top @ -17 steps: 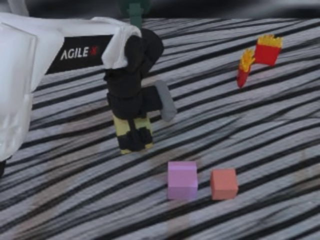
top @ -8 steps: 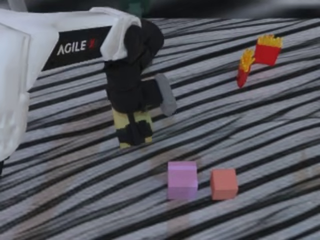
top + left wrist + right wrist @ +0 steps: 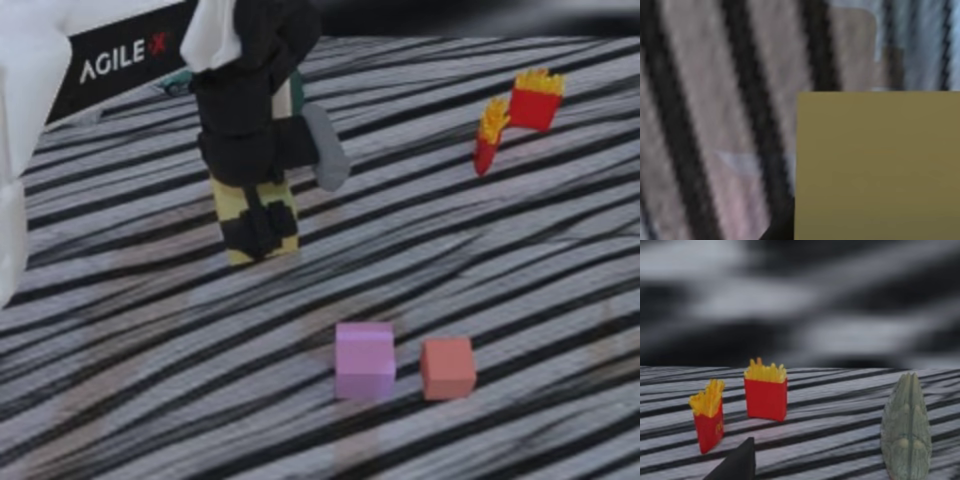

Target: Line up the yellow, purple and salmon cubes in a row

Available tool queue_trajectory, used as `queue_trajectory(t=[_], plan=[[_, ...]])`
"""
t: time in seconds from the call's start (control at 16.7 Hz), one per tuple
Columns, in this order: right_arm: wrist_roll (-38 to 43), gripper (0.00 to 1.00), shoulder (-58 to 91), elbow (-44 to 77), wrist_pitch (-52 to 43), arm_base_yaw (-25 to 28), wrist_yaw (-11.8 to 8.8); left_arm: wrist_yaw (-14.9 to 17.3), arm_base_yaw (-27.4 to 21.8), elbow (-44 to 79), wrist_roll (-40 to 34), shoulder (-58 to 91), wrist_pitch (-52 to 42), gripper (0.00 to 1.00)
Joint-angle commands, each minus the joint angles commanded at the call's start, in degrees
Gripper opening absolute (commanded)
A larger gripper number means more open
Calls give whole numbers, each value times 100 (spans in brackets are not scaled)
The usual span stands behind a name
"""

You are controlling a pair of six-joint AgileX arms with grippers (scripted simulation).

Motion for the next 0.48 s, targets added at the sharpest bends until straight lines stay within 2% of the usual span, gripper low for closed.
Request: queue_trajectory(t=[0.24, 0.48], plan=[[0, 100, 0, 0, 0, 0, 0, -2, -54, -101, 33, -64, 42, 0], [0, 100, 0, 0, 0, 0, 0, -6, -254, -942, 245, -776, 218, 0]])
